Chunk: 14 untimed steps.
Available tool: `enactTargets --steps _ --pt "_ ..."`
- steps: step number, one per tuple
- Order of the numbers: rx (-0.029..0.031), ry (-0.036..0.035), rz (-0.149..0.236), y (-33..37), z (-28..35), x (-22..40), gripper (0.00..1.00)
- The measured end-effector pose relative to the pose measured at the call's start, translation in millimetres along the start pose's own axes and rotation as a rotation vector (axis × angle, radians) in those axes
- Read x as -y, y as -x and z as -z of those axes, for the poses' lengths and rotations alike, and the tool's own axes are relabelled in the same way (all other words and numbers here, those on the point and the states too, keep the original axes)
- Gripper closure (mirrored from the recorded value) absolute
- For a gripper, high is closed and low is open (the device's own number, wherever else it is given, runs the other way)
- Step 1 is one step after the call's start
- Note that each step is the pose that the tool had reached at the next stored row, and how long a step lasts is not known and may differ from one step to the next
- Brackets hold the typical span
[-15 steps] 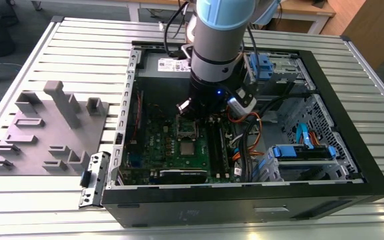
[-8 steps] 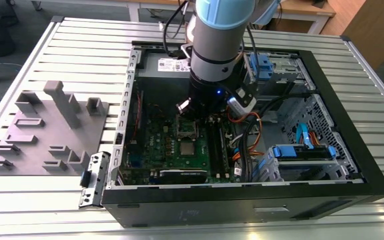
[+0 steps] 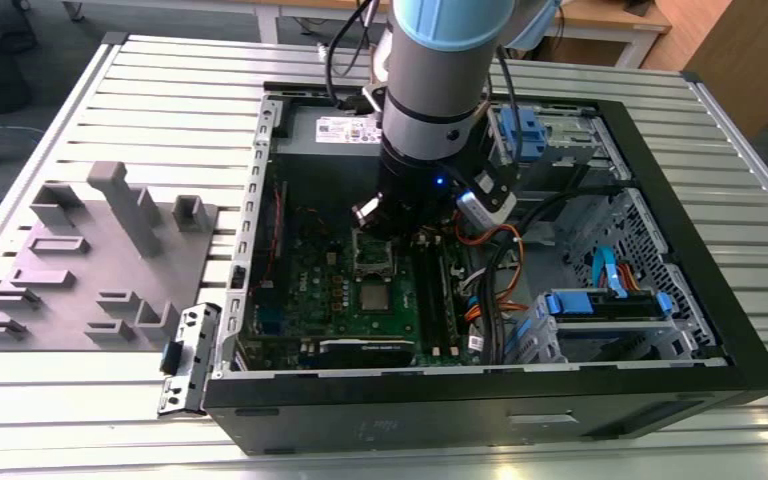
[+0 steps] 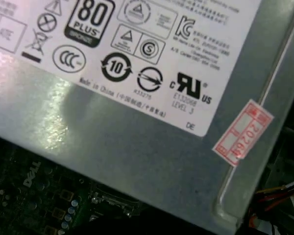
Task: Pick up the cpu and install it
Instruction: 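Close the cpu cover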
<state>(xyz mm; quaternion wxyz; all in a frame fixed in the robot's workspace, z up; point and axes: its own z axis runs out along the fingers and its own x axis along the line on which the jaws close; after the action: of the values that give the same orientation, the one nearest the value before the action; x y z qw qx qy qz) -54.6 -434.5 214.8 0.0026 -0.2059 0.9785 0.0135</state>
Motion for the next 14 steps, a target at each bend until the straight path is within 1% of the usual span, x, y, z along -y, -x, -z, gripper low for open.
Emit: enactTargets --steps 4,9,14 --pt "0.0018 0.0040 0.000 -1.6 2.3 3.7 0.89" --pt "0.0031 0.0070 0.000 -3.3 7.3 7.5 0.89" --pt "0.0067 0.0155 0.000 -5.4 10.2 12.5 0.89"
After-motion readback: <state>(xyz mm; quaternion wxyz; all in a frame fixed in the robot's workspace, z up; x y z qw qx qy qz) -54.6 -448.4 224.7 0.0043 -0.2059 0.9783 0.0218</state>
